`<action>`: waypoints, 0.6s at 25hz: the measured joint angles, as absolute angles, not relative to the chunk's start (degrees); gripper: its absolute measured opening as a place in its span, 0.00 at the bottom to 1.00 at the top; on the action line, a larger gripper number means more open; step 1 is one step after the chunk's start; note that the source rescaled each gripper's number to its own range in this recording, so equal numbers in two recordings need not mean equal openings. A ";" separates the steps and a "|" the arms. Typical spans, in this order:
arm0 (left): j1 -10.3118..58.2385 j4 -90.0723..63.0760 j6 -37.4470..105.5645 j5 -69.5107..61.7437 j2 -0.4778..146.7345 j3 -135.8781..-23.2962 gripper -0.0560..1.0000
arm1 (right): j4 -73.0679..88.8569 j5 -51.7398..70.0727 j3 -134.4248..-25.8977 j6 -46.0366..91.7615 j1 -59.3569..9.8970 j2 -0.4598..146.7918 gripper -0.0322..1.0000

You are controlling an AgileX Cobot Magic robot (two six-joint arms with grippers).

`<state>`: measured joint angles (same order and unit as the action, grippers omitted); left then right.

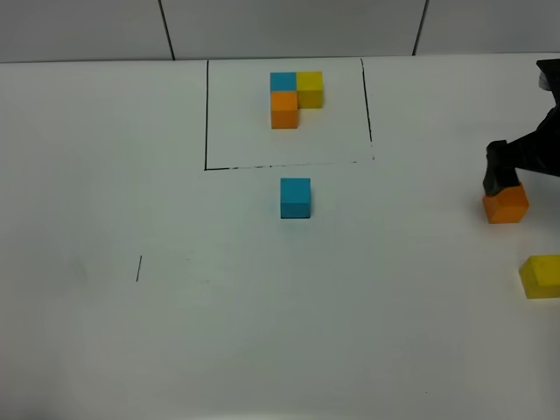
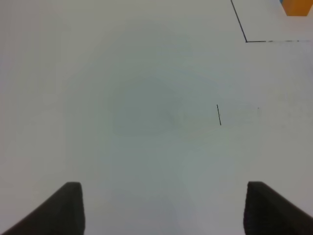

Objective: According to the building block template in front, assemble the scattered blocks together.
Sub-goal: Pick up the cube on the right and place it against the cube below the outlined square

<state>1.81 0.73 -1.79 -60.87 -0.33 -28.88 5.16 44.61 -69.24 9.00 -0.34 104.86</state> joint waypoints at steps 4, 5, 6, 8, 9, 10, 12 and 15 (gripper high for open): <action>1.81 0.73 -1.84 -60.87 -0.33 -28.88 0.50 | 5.16 42.57 -69.73 9.05 -0.34 109.45 0.99; 1.81 0.73 -1.84 -60.87 -0.33 -28.88 0.50 | 5.16 42.24 -69.86 9.05 -0.34 110.31 0.99; 1.81 0.73 -1.84 -60.87 -0.33 -28.88 0.50 | 5.16 42.10 -69.96 9.25 -0.34 110.99 0.99; 1.81 0.73 -1.79 -60.87 -0.33 -28.88 0.50 | 5.16 41.52 -70.09 9.72 -0.34 111.93 0.99; 1.81 0.73 -1.79 -60.87 -0.33 -28.88 0.50 | 5.16 41.23 -70.22 9.85 -0.34 112.28 0.99; 1.81 0.73 -1.79 -60.87 -0.33 -28.88 0.50 | 5.17 40.93 -70.21 9.99 -0.34 112.61 0.99; 1.81 0.73 -1.79 -60.87 -0.33 -28.88 0.50 | 5.23 40.15 -70.21 10.06 -0.34 113.31 0.99; 1.81 0.73 -1.85 -60.87 -0.33 -28.88 0.50 | 5.23 39.07 -70.23 10.11 -0.34 114.76 1.00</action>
<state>1.81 0.73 -1.85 -60.87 -0.33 -28.88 5.23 39.07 -70.23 10.11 -0.34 114.76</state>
